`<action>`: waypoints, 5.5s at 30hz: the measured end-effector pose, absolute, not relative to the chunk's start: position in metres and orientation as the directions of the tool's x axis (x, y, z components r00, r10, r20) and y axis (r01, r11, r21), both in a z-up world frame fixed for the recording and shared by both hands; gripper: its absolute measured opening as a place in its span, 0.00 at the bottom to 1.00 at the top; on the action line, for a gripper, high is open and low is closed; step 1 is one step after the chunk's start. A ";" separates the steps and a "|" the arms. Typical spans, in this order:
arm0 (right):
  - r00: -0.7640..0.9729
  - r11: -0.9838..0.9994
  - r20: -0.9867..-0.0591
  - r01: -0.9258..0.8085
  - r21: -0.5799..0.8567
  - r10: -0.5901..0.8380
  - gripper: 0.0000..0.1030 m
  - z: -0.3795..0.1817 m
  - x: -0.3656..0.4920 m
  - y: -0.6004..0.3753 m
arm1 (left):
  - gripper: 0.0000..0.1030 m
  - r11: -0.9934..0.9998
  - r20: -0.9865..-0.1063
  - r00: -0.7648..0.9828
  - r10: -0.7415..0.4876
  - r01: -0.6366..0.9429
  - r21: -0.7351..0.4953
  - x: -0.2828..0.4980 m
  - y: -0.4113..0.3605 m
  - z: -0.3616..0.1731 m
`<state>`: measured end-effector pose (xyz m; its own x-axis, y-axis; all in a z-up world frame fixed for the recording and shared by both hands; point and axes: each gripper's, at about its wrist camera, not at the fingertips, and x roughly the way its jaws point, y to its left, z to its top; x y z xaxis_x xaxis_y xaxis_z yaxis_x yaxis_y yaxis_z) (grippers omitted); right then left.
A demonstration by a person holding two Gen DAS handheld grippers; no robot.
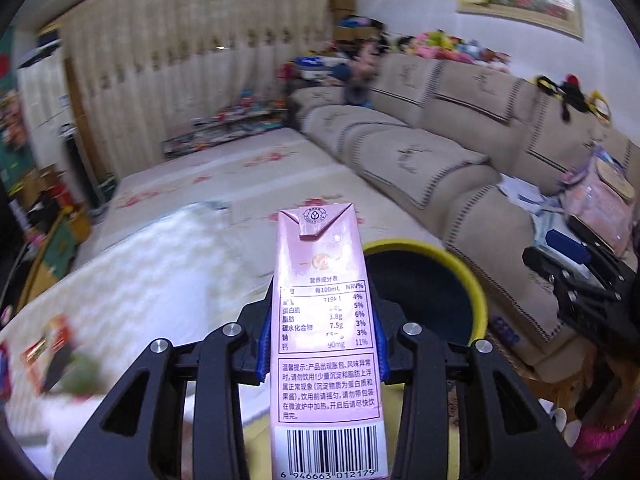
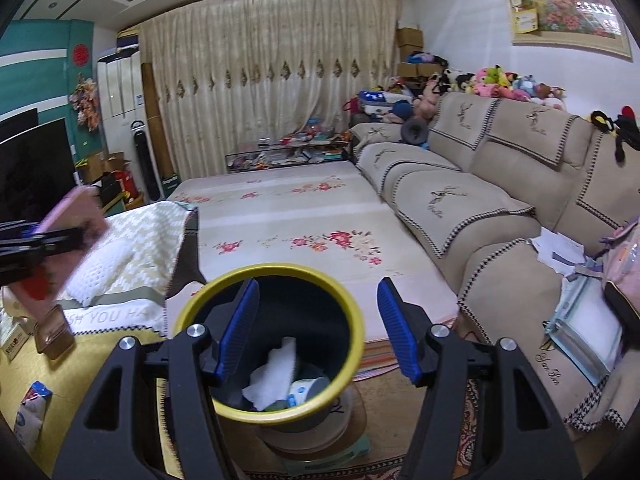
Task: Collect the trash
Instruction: 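Carry the pink carton over the bin and open the left gripper, then grasp the brown plastic tray with the right gripper, then carry the brown tray over the yellow bin and open the right gripper, then grasp the white paper cup rim with the left gripper, then carry the paper cup over the bin and open the left gripper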
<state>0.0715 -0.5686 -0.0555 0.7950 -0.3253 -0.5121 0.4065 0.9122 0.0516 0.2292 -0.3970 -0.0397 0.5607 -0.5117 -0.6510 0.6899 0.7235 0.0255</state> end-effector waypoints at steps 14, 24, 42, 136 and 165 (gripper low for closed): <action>0.781 0.907 -0.539 0.416 0.070 -0.317 0.61 -0.065 0.071 -0.578 | 0.68 0.709 -0.628 0.557 -0.544 0.706 0.012 0.273 -0.465 -0.051; 0.811 0.966 -0.561 0.247 0.071 -0.166 0.61 -0.070 0.102 -0.514 | 0.85 0.833 -0.483 0.711 -0.511 0.548 -0.076 0.219 -0.300 0.011; 0.684 0.967 -0.688 -0.223 0.122 0.245 0.56 -0.092 0.196 -0.343 | 0.95 0.996 -0.553 0.829 -0.087 0.058 -0.069 0.141 -0.036 -0.051; 0.737 0.962 -0.665 0.250 0.106 -0.118 0.44 -0.113 0.172 -0.477 | 0.60 0.921 -0.698 0.662 -0.271 0.390 0.013 0.267 -0.166 -0.109; 0.772 0.963 -0.627 0.236 0.129 -0.105 0.46 -0.101 0.136 -0.483 | 0.03 0.878 -0.643 0.684 -0.344 0.477 0.038 0.237 -0.207 -0.071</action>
